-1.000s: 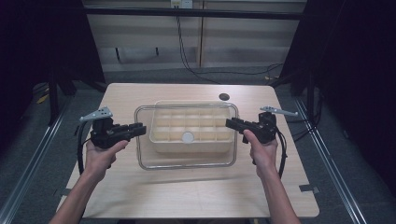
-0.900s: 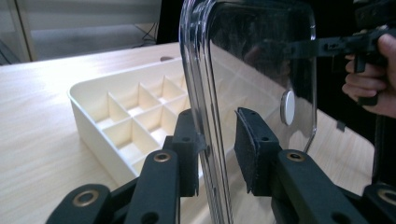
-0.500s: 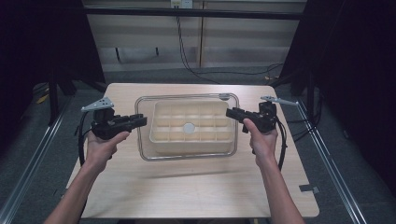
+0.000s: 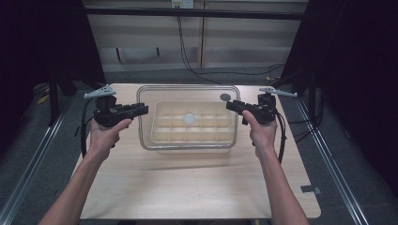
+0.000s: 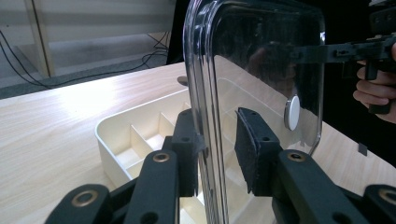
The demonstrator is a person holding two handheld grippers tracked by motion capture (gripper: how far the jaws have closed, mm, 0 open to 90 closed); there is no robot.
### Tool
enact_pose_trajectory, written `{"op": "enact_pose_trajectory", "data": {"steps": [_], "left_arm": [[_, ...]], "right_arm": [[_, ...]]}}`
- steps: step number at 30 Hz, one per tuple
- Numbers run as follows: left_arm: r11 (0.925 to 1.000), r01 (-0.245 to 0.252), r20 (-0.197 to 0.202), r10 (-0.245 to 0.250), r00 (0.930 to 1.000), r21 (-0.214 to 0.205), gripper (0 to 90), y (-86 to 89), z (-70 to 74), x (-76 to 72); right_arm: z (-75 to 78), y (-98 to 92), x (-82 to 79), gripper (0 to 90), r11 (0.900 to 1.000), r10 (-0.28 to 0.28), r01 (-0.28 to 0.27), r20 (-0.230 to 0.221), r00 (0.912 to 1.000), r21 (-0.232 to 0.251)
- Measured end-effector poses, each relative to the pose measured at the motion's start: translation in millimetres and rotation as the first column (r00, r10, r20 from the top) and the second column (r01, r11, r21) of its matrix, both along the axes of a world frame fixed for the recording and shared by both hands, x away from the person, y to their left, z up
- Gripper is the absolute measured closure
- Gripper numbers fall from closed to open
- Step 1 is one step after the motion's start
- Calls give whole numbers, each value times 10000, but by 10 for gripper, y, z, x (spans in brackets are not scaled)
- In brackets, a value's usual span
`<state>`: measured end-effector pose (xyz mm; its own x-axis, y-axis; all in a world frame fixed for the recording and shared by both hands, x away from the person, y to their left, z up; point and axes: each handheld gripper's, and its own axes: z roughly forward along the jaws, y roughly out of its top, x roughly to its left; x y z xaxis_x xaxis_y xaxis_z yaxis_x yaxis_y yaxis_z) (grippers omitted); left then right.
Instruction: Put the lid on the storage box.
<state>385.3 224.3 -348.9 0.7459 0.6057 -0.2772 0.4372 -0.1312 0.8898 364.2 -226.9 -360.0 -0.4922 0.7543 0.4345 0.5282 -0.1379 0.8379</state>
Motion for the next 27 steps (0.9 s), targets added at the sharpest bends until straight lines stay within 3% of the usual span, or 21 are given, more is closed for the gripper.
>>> {"op": "enact_pose_trajectory", "data": {"steps": [9, 13, 16, 27], "left_arm": [[9997, -257, -217, 256, 9994, -33, 693, -45, -39, 152], [9985, -469, -248, 476, 9986, 293, 682, -67, -79, 214], [9974, -665, -323, 675, 9972, 294, 675, -75, -105, 238], [9981, -373, -475, 396, 9981, 483, 669, -167, -129, 322]], "right_arm": [[59, 3, 103, 595, 9992, -218, 217, -11, 9998, -349], [34, 8, 186, 594, 9991, -242, 236, -170, 9996, -365], [19, 33, 235, 590, 9985, -294, 284, -203, 9994, -470], [-35, -56, 309, 586, 9986, -465, 451, -496, 9977, -290]]}}
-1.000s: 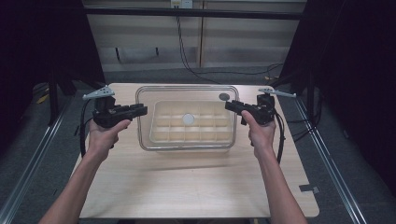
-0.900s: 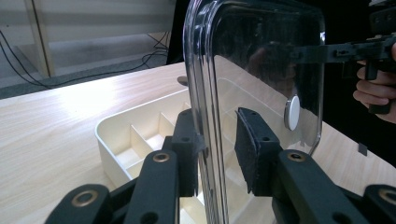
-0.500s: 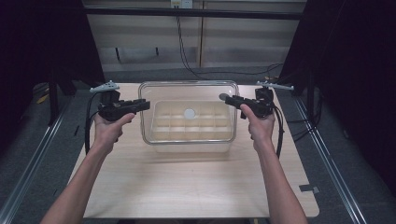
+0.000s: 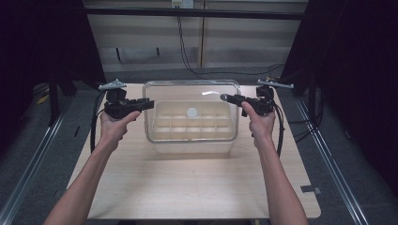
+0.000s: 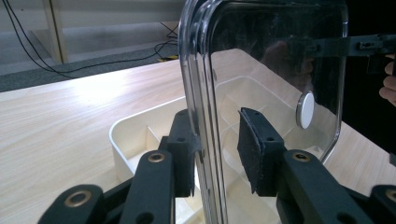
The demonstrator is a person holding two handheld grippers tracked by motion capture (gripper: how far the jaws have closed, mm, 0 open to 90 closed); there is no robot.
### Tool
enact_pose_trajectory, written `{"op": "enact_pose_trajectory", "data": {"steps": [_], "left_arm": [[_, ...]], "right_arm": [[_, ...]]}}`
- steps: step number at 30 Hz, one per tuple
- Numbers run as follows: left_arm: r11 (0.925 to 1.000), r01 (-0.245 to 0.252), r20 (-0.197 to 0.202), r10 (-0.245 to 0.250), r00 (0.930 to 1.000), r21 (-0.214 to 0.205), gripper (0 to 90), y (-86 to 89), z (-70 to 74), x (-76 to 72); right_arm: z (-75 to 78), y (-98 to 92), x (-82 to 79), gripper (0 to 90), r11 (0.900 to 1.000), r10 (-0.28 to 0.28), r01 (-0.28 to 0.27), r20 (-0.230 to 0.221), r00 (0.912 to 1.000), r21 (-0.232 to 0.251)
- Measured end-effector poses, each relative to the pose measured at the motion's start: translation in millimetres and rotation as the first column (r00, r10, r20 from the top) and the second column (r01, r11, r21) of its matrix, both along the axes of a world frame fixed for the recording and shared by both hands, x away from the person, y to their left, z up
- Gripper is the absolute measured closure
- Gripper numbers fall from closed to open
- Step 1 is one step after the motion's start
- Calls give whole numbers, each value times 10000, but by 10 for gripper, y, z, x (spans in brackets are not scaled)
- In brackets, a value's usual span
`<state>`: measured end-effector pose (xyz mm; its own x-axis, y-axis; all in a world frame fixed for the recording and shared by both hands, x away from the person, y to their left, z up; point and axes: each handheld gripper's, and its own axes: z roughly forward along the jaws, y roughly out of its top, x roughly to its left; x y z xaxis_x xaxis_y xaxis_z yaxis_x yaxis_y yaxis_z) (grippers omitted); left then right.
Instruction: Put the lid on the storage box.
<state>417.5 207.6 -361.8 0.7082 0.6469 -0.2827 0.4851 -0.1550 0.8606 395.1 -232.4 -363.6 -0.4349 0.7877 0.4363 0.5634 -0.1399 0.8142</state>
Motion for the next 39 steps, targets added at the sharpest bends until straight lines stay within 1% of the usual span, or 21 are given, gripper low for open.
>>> {"op": "enact_pose_trajectory", "data": {"steps": [3, 7, 12, 16, 18, 19, 21, 27, 28, 30, 31, 32, 34, 35, 36, 38, 39], "left_arm": [[9999, -110, -51, 111, 9999, 116, 660, -28, -21, 9], [9998, -170, -73, 171, 9998, 134, 648, -28, -63, 43], [9995, -302, -213, 301, 9993, -62, 634, -35, -126, 140], [9996, -292, -249, 292, 9993, 17, 621, -44, -155, 190], [9994, -339, -304, 339, 9990, 5, 616, -47, -188, 225], [9993, -354, -395, 350, 9986, -87, 615, -47, -209, 248], [9994, -353, -384, 351, 9986, -39, 614, -43, -216, 259], [9988, -485, -580, 479, 9972, -86, 611, -43, -270, 317], [9978, -604, -671, 585, 9960, -268, 613, -46, -293, 326], [9977, -639, -704, 620, 9956, -245, 611, -49, -307, 334], [9981, -569, -740, 552, 9957, -217, 611, -37, -323, 351], [9976, -625, -806, 600, 9949, -283, 611, -40, -336, 362], [9977, -651, -832, 633, 9945, -186, 606, -55, -353, 377], [9980, -636, -868, 628, 9942, -60, 598, -58, -378, 405], [9980, -636, -868, 628, 9942, -60, 591, -58, -378, 405], [9979, -594, -849, 613, 9945, 247, 578, -73, -412, 431], [9974, -581, -858, 617, 9944, 432, 565, -82, -430, 445]], "right_arm": [[-19, -17, 5, 587, 10000, 1, -1, -94, 10000, -21], [-31, -8, 19, 590, 10000, -36, 35, -129, 9999, -84], [-108, -6, 85, 592, 9999, -9, 4, -385, 9993, -131], [-137, -13, 126, 590, 9999, -13, 7, -452, 9990, -126], [-177, -18, 167, 588, 9999, -26, 20, -492, 9988, -117], [-185, -19, 176, 587, 9999, -27, 21, -518, 9987, -106], [-198, -21, 189, 587, 10000, -23, 19, -545, 9985, -71], [-287, -13, 279, 568, 10000, -77, 75, -705, 9975, -24], [-305, -14, 293, 564, 10000, -78, 76, -699, 9975, -24], [-320, -14, 306, 563, 9999, -103, 103, -767, 9970, 2], [-353, -17, 335, 561, 9999, -84, 90, -827, 9965, 71], [-365, -17, 345, 557, 9999, -113, 119, -869, 9961, 60], [-377, -12, 354, 551, 9999, -139, 142, -863, 9962, 22], [-403, -7, 371, 545, 9998, -196, 197, -924, 9955, -1], [-419, -5, 381, 541, 9997, -232, 230, -935, 9953, -43], [-433, 1, 389, 537, 9996, -263, 258, -947, 9952, -64], [-446, 9, 396, 530, 9993, -350, 337, -952, 9948, -154]]}}
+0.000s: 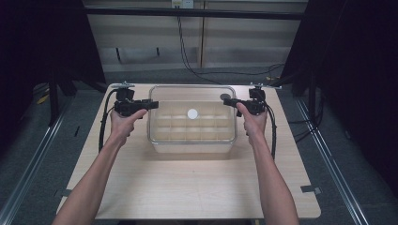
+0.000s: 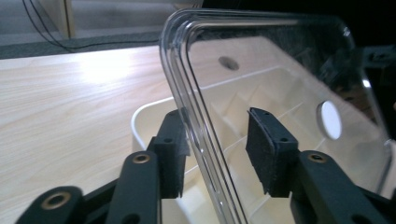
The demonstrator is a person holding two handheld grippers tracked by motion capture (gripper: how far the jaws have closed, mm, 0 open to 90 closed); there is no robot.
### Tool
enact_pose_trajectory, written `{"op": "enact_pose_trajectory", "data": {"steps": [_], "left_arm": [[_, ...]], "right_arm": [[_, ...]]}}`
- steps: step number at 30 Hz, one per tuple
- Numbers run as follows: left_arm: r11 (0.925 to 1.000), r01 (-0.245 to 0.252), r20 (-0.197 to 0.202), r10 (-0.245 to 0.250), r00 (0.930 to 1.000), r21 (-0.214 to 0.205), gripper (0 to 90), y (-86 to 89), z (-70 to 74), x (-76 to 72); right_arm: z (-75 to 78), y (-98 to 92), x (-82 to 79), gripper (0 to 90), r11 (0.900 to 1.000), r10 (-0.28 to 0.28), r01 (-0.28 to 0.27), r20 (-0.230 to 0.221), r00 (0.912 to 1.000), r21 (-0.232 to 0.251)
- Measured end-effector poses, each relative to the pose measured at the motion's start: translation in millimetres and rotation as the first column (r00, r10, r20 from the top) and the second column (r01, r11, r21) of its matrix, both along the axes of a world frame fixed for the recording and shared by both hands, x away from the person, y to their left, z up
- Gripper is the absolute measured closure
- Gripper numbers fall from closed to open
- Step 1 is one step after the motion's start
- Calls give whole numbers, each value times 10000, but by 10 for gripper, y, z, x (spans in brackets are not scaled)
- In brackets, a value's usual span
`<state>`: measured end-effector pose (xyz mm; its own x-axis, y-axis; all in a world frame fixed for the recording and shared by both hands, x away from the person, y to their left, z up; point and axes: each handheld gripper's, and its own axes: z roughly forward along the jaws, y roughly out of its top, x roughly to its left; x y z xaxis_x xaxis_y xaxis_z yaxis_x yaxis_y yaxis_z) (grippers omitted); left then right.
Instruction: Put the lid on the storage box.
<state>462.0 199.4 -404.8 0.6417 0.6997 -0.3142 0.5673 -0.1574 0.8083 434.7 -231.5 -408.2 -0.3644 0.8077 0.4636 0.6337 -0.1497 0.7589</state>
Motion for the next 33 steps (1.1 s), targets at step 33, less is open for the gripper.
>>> {"op": "enact_pose_trajectory", "data": {"steps": [33], "left_arm": [[9998, -9, -884, 26, 9961, 186, 498, -4, -361, 43]], "right_arm": [[-307, 144, 163, 420, 9887, -1013, 912, -817, 9915, -1187]]}}
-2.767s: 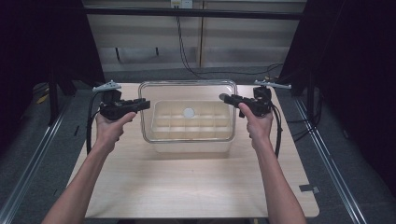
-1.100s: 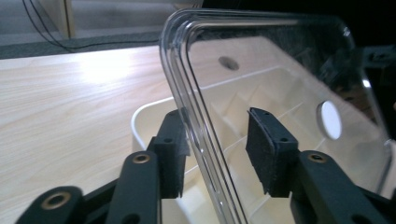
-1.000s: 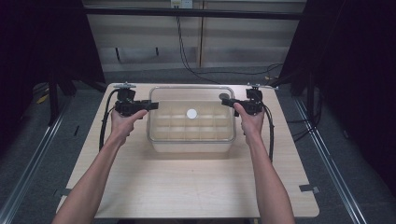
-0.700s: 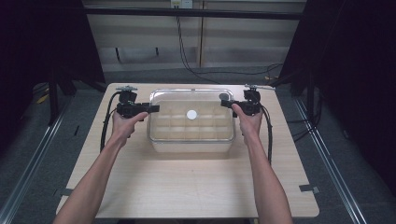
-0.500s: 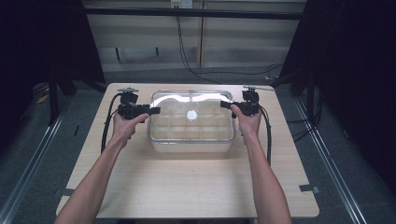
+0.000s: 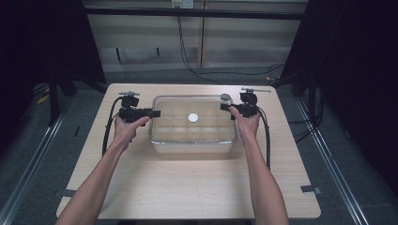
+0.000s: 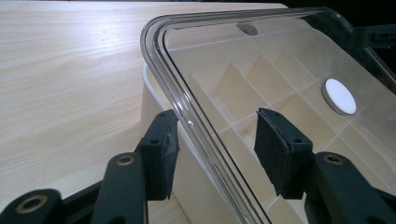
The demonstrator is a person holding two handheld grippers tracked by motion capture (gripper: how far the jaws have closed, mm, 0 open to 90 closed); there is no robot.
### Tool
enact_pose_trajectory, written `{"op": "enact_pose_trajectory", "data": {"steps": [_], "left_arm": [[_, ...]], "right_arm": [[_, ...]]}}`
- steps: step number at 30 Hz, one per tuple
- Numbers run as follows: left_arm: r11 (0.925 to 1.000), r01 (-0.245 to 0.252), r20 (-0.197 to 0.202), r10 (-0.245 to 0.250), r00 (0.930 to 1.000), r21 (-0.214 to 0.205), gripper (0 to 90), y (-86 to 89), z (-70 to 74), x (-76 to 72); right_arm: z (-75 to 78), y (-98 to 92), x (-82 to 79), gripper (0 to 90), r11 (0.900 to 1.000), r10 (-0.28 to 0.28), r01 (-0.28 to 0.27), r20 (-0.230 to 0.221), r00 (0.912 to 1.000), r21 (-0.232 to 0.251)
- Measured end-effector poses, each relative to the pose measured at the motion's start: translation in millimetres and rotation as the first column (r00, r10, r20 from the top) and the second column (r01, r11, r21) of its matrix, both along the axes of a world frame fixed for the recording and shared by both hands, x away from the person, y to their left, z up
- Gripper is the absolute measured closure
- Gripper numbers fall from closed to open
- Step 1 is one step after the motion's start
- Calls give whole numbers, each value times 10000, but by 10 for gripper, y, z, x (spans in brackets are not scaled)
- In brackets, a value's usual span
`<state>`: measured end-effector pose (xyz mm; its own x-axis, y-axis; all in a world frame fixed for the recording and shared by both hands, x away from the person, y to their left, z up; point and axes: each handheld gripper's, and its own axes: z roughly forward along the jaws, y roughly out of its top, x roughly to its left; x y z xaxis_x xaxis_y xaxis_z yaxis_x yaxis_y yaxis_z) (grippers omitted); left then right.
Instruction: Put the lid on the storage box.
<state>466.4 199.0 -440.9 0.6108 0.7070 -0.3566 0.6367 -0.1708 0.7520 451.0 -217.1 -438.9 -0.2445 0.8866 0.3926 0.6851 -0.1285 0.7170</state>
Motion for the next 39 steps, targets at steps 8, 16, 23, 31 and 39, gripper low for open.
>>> {"op": "enact_pose_trajectory", "data": {"steps": [8, 16, 23, 31, 39], "left_arm": [[10000, 33, -172, -34, 9998, -60, 495, 8, -43, 17], [10000, 59, -365, -59, 9993, 3, 489, -1, -76, 33], [9992, 107, -569, -128, 9983, -373, 478, 17, -136, 26], [9997, 132, -368, -140, 9992, -223, 564, 76, -109, -17], [9988, 48, -461, -70, 9989, -478, 459, 77, -166, -142]], "right_arm": [[-54, 33, 8, 398, 9991, -217, 209, -208, 9995, -382], [-109, 36, 7, 392, 9989, -282, 269, -333, 9990, -371], [-122, 11, -11, 413, 9989, -325, 317, -241, 9992, -331], [-118, -21, -38, 436, 9988, -304, 301, -96, 9995, -375], [-114, -87, -147, 441, 9992, -198, 204, 169, 9997, -332]]}}
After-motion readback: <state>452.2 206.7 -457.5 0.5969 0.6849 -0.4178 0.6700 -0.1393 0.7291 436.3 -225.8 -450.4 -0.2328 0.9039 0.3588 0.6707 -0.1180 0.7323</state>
